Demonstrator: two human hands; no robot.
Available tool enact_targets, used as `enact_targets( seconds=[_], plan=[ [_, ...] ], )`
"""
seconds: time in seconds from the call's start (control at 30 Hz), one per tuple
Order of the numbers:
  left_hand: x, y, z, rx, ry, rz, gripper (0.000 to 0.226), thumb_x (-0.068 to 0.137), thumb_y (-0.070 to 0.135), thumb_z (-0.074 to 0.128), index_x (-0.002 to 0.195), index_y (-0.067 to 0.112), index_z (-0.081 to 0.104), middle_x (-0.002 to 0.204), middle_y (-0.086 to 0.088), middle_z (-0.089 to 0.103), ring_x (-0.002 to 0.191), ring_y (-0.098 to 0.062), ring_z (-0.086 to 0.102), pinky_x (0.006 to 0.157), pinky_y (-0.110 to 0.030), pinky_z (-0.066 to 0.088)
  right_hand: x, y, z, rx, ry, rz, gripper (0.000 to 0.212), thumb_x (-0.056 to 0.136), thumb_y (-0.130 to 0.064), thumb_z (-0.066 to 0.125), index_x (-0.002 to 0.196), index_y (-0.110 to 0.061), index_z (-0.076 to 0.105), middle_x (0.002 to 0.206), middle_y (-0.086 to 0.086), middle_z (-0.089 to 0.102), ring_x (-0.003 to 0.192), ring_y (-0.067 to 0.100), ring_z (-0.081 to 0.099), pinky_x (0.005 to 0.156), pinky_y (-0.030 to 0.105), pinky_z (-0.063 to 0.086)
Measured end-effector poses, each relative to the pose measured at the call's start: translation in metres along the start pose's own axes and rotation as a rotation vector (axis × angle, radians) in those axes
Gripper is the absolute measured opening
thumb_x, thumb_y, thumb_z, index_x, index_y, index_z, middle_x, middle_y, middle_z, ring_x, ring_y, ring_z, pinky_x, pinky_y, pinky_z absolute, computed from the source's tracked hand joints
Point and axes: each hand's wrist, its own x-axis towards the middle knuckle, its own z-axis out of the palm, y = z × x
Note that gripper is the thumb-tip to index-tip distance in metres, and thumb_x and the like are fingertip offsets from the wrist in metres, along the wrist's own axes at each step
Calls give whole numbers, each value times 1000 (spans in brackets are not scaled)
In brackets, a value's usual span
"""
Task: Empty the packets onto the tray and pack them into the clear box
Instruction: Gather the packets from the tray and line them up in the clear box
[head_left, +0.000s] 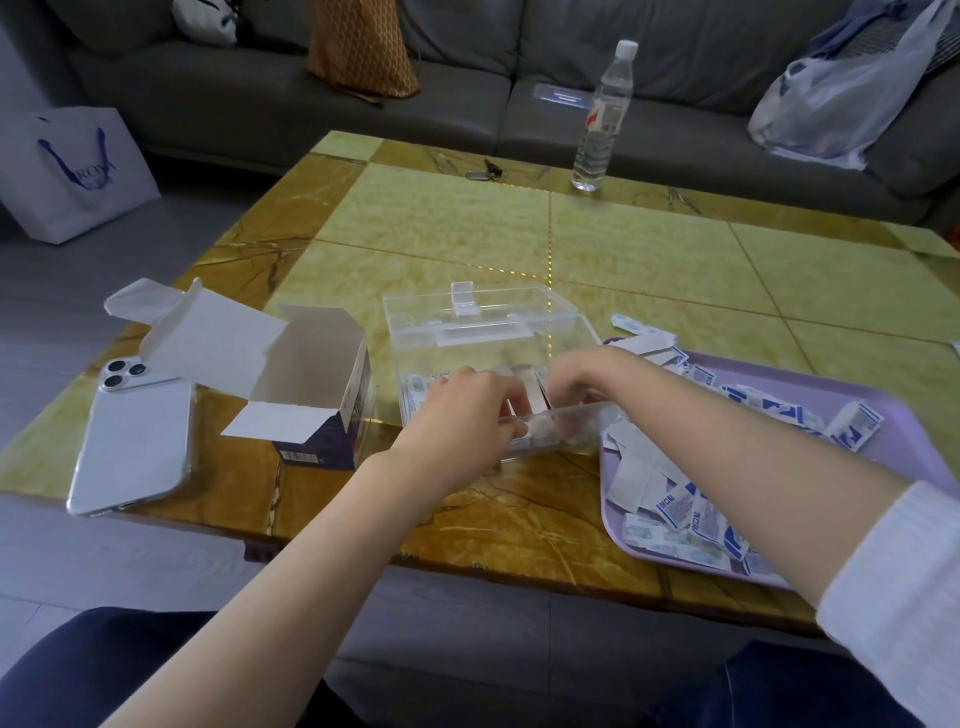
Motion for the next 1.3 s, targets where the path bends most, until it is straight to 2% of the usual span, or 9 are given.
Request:
enact_targets(
  seconds=[0.1, 0.27, 0.4, 0.5, 0.63, 0.77, 0.93, 1.1, 1.3],
  plan=[
    [0, 0, 0, -1, -1, -3, 14, 91, 23, 58, 102, 21, 65, 95, 3, 63, 100, -17, 49, 88, -32, 40, 3, 5, 2, 86, 11, -31, 28, 89, -19, 61, 63, -12, 54, 64, -1, 46, 55, 11, 41, 55, 20, 35],
    [0, 1, 0, 3, -2, -4, 14, 91, 22, 58, 102, 21, 65, 97, 1, 65, 101, -18, 51, 90, -34, 41, 13, 10, 5, 353, 16, -71, 22, 88, 3, 53, 69, -8, 48, 71, 8, 53, 63, 21, 56, 62, 27, 54],
    [-1, 2, 0, 8, -1, -2, 13, 91, 21, 58, 102, 20, 65, 98, 0, 65, 101, -18, 50, 91, -35, 41, 7, 5, 2, 398, 154, 57, 32, 93, 2, 42, 62, -5, 40, 63, 7, 45, 51, 16, 41, 47, 21, 34],
    [-1, 2, 0, 11, 0, 2, 14, 91, 21, 58, 102, 20, 65, 97, 0, 65, 101, -18, 50, 90, -34, 41, 9, 6, 1, 429, 111, 55, 32, 93, 4, 41, 63, -6, 40, 64, 8, 45, 50, 15, 43, 41, 20, 35],
    [-2, 2, 0, 6, -1, -3, 13, 91, 21, 58, 102, 20, 65, 97, 0, 65, 102, -18, 50, 90, -33, 40, 10, 3, 1, 428, 84, 3, 22, 95, 2, 38, 79, 1, 53, 86, 15, 62, 50, 14, 49, 28, 13, 31],
    [-2, 1, 0, 4, -3, -8, 13, 90, 21, 58, 102, 20, 65, 97, 0, 65, 101, -18, 50, 90, -34, 41, 14, 6, 2, 458, 65, -25, 26, 95, 2, 31, 79, 1, 51, 111, 21, 66, 55, 20, 57, 38, 19, 38],
    [-2, 2, -1, 8, -6, -6, 13, 91, 21, 58, 102, 20, 64, 97, 1, 64, 100, -17, 50, 89, -32, 40, 2, 6, -1, 431, 230, -13, 29, 97, -5, 34, 71, -5, 47, 69, 8, 50, 55, 17, 46, 47, 20, 35],
    [-2, 3, -1, 10, -11, -5, 14, 91, 20, 58, 103, 19, 65, 98, 0, 64, 101, -18, 51, 91, -34, 41, 2, 6, 1, 394, 166, -90, 21, 99, -5, 33, 104, -3, 53, 80, 11, 49, 67, 21, 48, 55, 25, 38],
    [-1, 2, -1, 26, -3, -2, 14, 91, 21, 58, 103, 20, 65, 98, 0, 64, 100, -18, 51, 90, -32, 41, 3, 14, -1, 483, 159, -100, 27, 94, 0, 38, 68, -8, 43, 65, 5, 38, 52, 15, 36, 49, 22, 33]
  ],
)
